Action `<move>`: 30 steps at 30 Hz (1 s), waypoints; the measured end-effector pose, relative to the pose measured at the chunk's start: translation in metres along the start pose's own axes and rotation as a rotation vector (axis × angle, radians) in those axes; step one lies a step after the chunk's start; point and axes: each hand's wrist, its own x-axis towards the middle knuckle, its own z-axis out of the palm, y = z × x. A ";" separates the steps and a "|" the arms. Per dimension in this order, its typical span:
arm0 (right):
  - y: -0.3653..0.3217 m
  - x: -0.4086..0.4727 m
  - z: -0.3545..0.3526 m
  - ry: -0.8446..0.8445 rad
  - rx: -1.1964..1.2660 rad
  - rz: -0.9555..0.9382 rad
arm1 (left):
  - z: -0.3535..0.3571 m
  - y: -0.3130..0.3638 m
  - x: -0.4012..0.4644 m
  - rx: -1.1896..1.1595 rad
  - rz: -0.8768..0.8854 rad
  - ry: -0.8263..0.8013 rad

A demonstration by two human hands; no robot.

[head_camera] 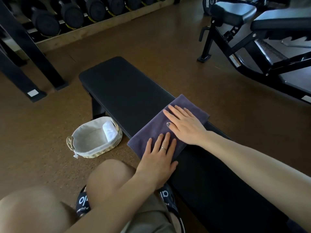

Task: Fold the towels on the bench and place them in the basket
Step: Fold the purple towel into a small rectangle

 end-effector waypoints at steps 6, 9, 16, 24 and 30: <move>0.036 0.012 -0.008 -0.084 0.002 0.293 | 0.017 0.007 -0.007 -0.029 -0.023 0.016; 0.027 0.017 -0.010 -0.008 -0.097 0.123 | 0.016 0.008 -0.007 -0.030 -0.033 0.029; 0.026 0.028 -0.006 -0.092 -0.040 0.119 | 0.011 0.009 -0.008 -0.016 -0.043 -0.037; 0.003 0.003 0.000 -0.058 -0.048 -0.142 | 0.011 0.005 -0.009 -0.041 -0.035 -0.092; 0.024 -0.011 -0.005 -0.004 -0.006 0.190 | 0.003 0.004 -0.008 -0.106 -0.039 -0.167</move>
